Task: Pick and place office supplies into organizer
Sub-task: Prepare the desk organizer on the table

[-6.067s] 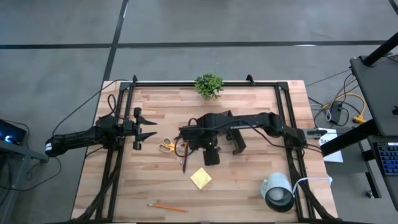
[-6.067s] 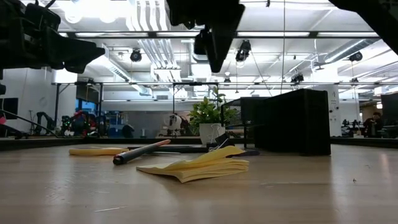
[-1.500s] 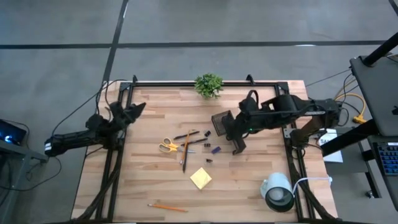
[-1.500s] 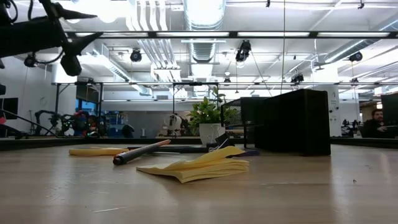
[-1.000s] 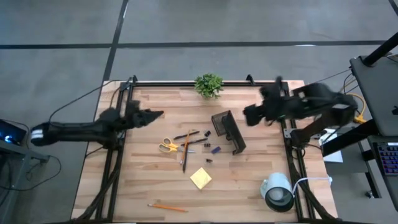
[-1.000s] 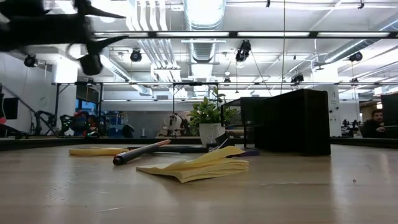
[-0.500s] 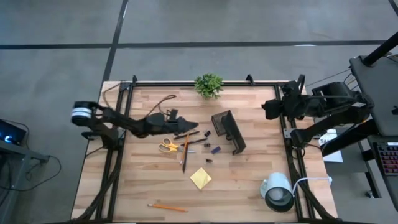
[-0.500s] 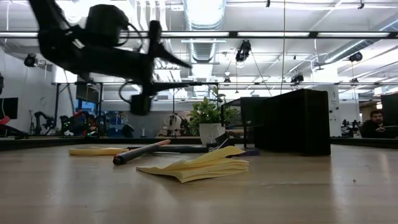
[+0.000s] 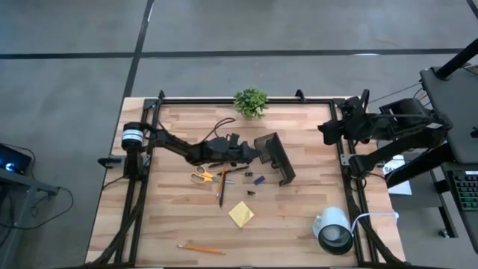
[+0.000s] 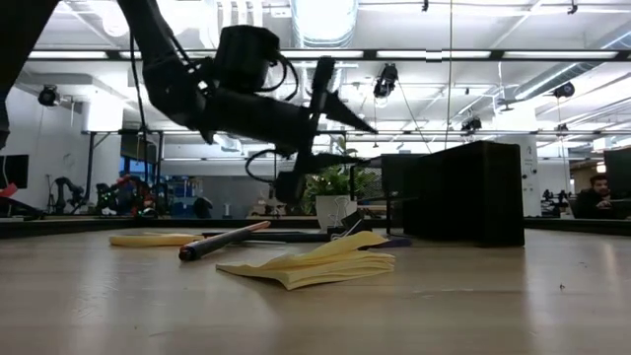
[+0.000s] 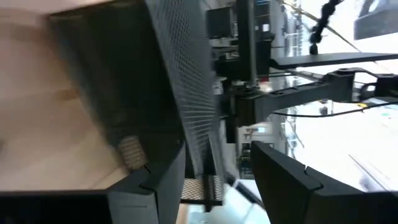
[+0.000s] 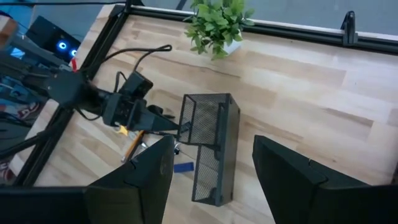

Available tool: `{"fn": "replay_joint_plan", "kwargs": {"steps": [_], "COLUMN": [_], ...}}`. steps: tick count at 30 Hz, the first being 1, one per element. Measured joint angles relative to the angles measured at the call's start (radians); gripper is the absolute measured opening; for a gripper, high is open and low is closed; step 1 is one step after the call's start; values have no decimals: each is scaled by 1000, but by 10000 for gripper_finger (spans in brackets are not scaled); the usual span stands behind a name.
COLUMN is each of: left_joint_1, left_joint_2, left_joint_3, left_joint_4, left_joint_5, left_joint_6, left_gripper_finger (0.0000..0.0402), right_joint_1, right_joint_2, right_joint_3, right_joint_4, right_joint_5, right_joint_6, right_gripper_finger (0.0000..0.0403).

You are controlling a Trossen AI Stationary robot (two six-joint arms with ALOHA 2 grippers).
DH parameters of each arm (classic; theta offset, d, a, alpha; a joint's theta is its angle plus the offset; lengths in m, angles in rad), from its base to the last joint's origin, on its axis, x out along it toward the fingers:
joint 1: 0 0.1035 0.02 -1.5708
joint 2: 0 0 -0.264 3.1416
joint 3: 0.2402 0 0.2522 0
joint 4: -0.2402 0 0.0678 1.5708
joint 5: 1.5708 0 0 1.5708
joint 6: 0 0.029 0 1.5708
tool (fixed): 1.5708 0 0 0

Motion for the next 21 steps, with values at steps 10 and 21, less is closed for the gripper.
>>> {"fn": "replay_joint_plan", "kwargs": {"steps": [10, 21], "left_joint_1": [19, 26], "left_joint_2": [42, 105], "left_joint_3": [33, 146], "left_joint_4": [-36, -53], "left_joint_5": [-50, -73], "left_joint_6": [31, 112], "left_gripper_finger": [167, 136], "right_joint_1": [0, -1], "right_joint_2": [-2, 0], "right_joint_3": [0, -2], "right_joint_4": [0, 0], "right_joint_5": [0, 1], "right_joint_6": [-16, 0], "right_gripper_finger": [206, 206]}}
